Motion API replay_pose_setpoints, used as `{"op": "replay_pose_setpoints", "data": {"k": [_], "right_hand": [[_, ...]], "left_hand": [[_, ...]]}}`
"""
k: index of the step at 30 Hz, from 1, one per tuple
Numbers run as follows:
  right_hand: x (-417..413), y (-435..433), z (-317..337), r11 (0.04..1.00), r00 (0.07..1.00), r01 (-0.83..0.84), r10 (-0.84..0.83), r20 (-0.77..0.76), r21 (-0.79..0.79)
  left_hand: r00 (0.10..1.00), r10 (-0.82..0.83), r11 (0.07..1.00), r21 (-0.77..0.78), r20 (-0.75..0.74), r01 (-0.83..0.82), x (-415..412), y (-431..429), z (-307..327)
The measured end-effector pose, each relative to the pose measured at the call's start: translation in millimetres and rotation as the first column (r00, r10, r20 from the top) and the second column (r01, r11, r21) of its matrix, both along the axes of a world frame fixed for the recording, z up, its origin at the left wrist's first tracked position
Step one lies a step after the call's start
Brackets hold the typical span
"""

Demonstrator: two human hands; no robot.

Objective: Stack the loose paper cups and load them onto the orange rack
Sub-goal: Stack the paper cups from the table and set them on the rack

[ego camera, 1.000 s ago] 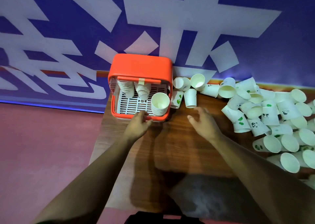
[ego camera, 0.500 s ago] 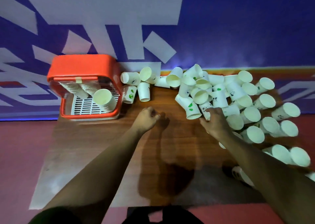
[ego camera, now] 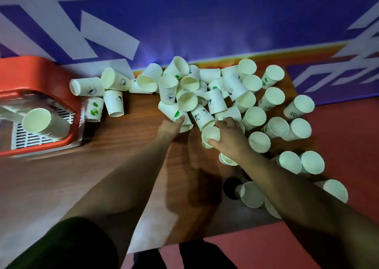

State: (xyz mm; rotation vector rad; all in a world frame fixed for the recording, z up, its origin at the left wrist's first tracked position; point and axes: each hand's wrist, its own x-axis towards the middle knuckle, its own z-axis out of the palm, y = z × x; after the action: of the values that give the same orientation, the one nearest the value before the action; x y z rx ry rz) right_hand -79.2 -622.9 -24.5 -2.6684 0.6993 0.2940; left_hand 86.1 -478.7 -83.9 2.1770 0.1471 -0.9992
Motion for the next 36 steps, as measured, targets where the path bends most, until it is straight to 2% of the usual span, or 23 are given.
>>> {"op": "replay_pose_setpoints", "data": {"k": [7, 13, 15, 19, 23, 26, 30, 32, 36], "right_hand": [[-7.4, -3.2, -22.8, 0.982, 0.986, -0.153, 0.159, 0.056, -0.109], [-5.9, -1.0, -25.0, 0.965, 0.972, -0.213, 0.225, 0.067, -0.150], [-2.3, 3.5, -18.2, 0.977, 0.976, -0.184, 0.194, 0.096, -0.110], [9.5, 16.7, 8.7, 0.989, 0.985, -0.123, 0.112, 0.132, 0.078], [30.8, 39.3, 41.5, 0.978, 0.990, -0.085, 0.062, 0.124, 0.190], [55.7, 64.7, 62.9, 0.974, 0.993, -0.074, 0.052, 0.108, 0.215], [94.3, 116.9, 83.0, 0.955, 0.977, -0.118, 0.064, 0.201, 0.270], [111.0, 148.4, 89.4, 0.946, 0.971, -0.127, 0.058, 0.231, 0.298], [133.1, 202.9, 90.9, 0.935, 0.962, -0.140, 0.050, 0.268, 0.326]], "left_hand": [[0.999, -0.019, 0.996, 0.093, 0.028, 0.016, -6.4, -16.1, -17.7], [0.997, 0.072, 0.997, 0.007, 0.036, -0.072, -16.5, 4.0, -4.1], [0.997, 0.083, 0.994, -0.066, 0.007, -0.082, -17.3, 20.7, 5.7], [0.997, 0.075, 0.977, -0.200, -0.032, -0.080, -14.2, 66.0, 31.4], [0.985, 0.173, 0.937, -0.305, -0.016, -0.170, -6.9, 122.2, 69.5], [0.965, 0.258, 0.906, -0.358, 0.046, -0.225, 4.0, 167.9, 94.1], [0.928, 0.352, 0.849, -0.459, 0.124, -0.261, 23.4, 239.7, 128.8], [0.890, 0.396, 0.841, -0.480, 0.227, -0.251, 35.2, 278.6, 140.3], [0.794, 0.387, 0.889, -0.417, 0.470, -0.187, 59.6, 339.5, 148.9]]}}
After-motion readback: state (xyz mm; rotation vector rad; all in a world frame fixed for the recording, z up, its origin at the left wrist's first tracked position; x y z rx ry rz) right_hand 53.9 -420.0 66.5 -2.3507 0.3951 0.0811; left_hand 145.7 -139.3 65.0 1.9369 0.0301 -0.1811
